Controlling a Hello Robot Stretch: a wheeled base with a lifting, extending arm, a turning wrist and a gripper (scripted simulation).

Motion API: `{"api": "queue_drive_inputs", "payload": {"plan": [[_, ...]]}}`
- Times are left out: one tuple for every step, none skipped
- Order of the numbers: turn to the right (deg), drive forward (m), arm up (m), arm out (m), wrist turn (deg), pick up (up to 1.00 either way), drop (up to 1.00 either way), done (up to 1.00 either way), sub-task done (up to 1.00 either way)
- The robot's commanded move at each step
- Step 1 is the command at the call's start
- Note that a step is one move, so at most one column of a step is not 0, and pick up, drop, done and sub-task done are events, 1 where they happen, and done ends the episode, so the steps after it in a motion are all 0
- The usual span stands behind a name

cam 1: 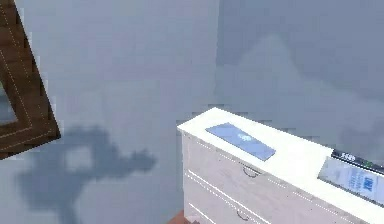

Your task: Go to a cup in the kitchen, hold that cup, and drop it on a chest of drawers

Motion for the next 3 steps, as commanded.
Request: {"api": "queue_drive_inputs", "payload": {"plan": [[0.0,0.25,0.0,0.0,0.0,0.0,0.0,0.0,0.0],[-9.0,0.0,0.0,0.0,0.0,0.0,0.0,0.0,0.0],[-3.0,0.0,0.0,0.0,0.0,0.0,0.0,0.0,0.0]]}}
